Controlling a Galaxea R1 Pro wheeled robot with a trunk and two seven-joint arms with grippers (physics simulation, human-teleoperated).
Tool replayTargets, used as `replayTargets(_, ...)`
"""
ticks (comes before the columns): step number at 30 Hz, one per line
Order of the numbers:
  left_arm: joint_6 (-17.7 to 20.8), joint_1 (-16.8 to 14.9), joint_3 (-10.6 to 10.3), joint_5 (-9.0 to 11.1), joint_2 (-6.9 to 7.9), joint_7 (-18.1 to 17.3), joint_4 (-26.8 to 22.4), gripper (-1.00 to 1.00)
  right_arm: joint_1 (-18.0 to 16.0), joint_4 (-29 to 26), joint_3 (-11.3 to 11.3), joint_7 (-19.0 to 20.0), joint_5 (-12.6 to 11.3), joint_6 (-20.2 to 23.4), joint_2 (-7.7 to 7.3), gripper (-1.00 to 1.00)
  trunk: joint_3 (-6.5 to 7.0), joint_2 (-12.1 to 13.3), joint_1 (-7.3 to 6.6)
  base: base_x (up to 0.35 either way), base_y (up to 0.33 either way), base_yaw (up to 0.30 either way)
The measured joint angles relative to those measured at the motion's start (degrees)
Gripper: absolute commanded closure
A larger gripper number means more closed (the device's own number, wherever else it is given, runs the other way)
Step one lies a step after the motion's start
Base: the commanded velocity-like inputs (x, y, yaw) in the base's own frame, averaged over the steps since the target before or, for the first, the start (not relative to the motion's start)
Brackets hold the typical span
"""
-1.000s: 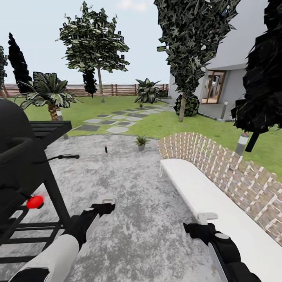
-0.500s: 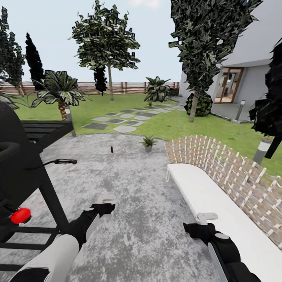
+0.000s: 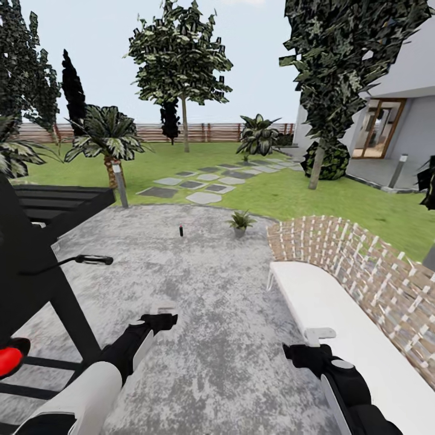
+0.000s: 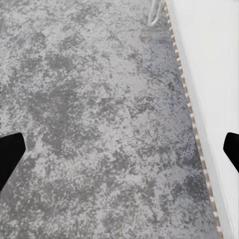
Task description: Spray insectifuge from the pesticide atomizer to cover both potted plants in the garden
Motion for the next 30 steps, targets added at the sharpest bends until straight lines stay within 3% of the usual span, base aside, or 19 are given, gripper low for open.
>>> replayTargets(14, -0.01, -0.01, -0.05, 0.0, -0.01, 0.0, 0.01, -1.0, 0.0, -0.01, -0.04, 0.0, 0.0, 0.0, -0.01, -1.0, -0.43, 0.0, 0.0, 0.344, -0.009, 0.084)
replayTargets(30, -0.01, 0.0, -0.03, 0.0, 0.0, 0.0, 0.0, -1.0, -0.01, -0.01, -0.12, -0.16, 0.01, 0.01, -0.01, -1.0, -0.54, 0.0, 0.0, 0.337, -0.114, 0.037)
